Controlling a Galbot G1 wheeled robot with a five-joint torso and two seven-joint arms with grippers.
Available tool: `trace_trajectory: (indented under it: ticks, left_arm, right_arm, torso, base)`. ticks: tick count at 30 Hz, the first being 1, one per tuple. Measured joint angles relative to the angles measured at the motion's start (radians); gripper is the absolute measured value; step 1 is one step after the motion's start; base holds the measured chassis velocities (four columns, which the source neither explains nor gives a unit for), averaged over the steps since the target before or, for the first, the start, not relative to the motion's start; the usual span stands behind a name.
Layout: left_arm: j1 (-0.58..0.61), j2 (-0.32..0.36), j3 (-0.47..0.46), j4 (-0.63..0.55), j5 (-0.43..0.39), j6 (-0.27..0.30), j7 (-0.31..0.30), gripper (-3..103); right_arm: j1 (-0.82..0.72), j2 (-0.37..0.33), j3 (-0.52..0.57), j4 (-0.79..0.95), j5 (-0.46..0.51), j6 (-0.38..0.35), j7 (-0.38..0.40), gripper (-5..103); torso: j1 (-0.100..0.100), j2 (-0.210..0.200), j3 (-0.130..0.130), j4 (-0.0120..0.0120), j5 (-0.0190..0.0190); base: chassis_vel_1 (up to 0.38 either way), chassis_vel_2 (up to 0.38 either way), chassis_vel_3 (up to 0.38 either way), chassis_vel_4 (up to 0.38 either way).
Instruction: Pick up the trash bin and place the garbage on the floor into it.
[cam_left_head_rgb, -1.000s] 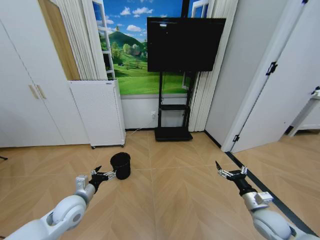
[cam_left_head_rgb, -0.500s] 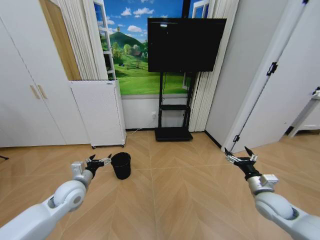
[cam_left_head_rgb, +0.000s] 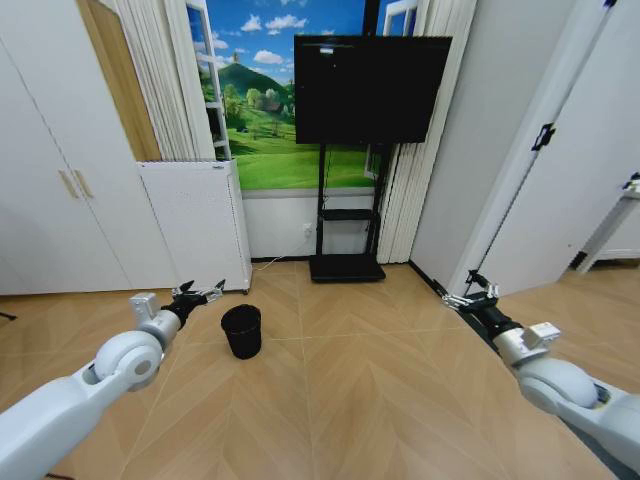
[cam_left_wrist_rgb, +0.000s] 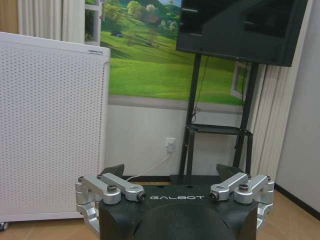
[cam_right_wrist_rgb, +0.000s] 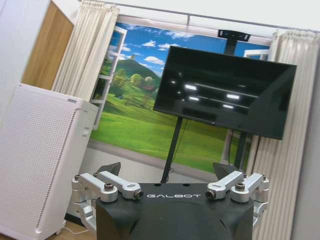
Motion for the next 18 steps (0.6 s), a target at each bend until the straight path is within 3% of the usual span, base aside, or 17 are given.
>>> trace_trajectory:
  ticks: [5,14,18]
  left_arm:
    - [0.013,-0.006,0.002,-0.003,0.015,-0.004,0.014,100]
    - [0.047,-0.020,-0.015,-0.003,0.038,-0.005,-0.011,100]
    - [0.047,-0.016,-0.020,0.001,0.031,-0.003,0.006,100]
  right_arm:
    - [-0.017,-0.030,-0.009,-0.021,-0.017,0.012,-0.016,100]
    - [-0.018,0.020,-0.016,-0.026,-0.042,-0.020,0.039,100]
    - [-0.018,0.026,-0.016,-0.026,-0.038,-0.022,0.046,100]
  torso:
    - [0.000,0.000,0.000,-0.0005,0.0007]
    - [0.000,0.000,0.000,-0.0003,0.0007]
    - [0.000,0.000,0.000,-0.0004,0.0005]
  base:
    - [0.000,0.000,0.000,0.000]
    - [0.000,0.000,0.000,0.000]
    - [0.000,0.000,0.000,0.000]
